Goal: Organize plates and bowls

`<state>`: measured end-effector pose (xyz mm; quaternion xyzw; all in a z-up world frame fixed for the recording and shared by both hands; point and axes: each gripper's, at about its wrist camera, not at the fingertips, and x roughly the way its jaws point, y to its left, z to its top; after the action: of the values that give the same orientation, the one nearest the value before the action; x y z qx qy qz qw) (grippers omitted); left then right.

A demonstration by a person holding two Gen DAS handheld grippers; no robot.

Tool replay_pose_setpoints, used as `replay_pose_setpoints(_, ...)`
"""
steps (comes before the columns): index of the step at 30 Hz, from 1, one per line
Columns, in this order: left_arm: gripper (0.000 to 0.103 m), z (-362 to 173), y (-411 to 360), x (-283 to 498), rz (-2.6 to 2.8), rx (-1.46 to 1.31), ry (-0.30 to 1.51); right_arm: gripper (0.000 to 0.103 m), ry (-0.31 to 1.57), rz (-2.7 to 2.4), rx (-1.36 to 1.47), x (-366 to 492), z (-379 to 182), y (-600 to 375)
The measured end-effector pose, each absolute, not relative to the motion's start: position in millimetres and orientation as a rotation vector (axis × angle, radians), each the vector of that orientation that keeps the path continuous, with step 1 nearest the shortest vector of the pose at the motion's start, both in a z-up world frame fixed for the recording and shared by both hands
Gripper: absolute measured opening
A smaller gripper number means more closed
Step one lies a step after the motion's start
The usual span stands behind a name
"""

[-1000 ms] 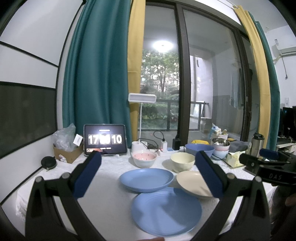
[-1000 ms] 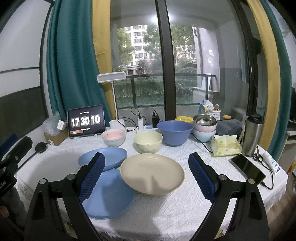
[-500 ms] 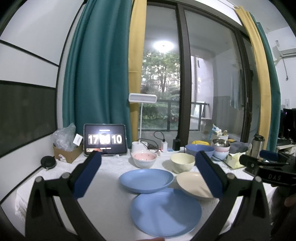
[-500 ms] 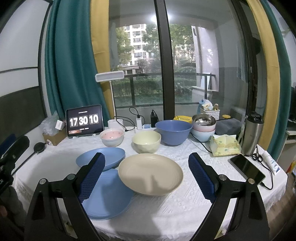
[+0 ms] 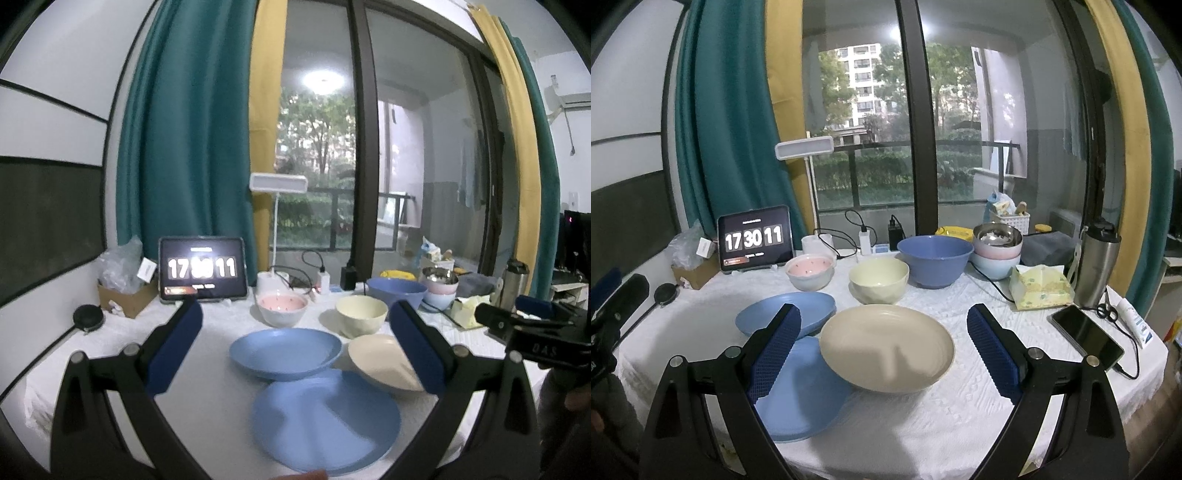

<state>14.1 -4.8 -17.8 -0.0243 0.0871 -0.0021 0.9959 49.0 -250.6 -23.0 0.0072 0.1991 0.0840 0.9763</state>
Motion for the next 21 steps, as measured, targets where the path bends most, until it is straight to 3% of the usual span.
replay_pose_setpoints(21, 0.102, -54.9, -74.2, 115.6, -0.055, 0.047, 0.442, 0.092, 0.598, 0.15, 0.12, 141.3, -67.0, -301.3)
